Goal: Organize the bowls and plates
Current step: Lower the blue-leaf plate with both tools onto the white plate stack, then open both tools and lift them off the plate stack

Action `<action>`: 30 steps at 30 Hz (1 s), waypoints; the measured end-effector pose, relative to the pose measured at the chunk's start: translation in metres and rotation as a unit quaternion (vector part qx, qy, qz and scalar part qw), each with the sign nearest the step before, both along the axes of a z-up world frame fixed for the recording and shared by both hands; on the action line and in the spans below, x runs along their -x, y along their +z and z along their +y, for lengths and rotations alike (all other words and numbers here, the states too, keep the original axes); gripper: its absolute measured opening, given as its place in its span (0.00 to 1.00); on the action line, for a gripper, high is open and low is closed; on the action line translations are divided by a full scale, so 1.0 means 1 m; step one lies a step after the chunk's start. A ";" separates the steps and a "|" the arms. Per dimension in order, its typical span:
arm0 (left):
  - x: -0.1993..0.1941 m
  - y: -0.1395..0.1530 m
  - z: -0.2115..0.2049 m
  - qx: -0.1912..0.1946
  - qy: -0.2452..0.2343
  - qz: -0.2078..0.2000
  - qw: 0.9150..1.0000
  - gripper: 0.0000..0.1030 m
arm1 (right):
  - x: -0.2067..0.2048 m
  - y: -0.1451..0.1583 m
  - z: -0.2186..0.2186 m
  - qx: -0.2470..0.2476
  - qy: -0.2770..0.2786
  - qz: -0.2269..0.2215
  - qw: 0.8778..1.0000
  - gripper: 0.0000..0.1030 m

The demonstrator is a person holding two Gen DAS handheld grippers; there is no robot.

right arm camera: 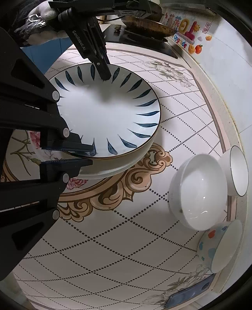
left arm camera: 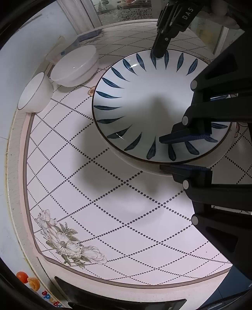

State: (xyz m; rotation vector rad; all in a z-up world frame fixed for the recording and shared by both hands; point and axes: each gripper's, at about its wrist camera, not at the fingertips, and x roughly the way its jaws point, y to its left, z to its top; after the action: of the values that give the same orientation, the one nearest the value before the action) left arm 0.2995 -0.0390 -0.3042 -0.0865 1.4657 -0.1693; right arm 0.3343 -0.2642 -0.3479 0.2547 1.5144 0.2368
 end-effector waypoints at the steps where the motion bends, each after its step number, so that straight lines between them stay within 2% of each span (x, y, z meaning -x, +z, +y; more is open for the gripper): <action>1: 0.001 -0.001 -0.001 -0.002 -0.003 0.000 1.000 0.17 | 0.001 -0.002 0.000 0.003 -0.002 0.000 1.000 0.08; 15: -0.003 -0.009 -0.008 -0.004 -0.009 0.010 1.000 0.18 | 0.013 -0.008 -0.004 0.006 -0.024 0.002 1.000 0.09; 30: 0.003 -0.012 -0.004 0.015 0.008 0.034 0.999 0.18 | 0.022 -0.006 -0.012 -0.017 -0.058 0.022 0.998 0.11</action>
State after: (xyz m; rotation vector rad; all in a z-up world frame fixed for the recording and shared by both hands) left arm 0.2969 -0.0434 -0.3164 -0.1295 1.5297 -0.1755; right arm 0.3118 -0.2762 -0.3541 0.3762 1.5338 0.1656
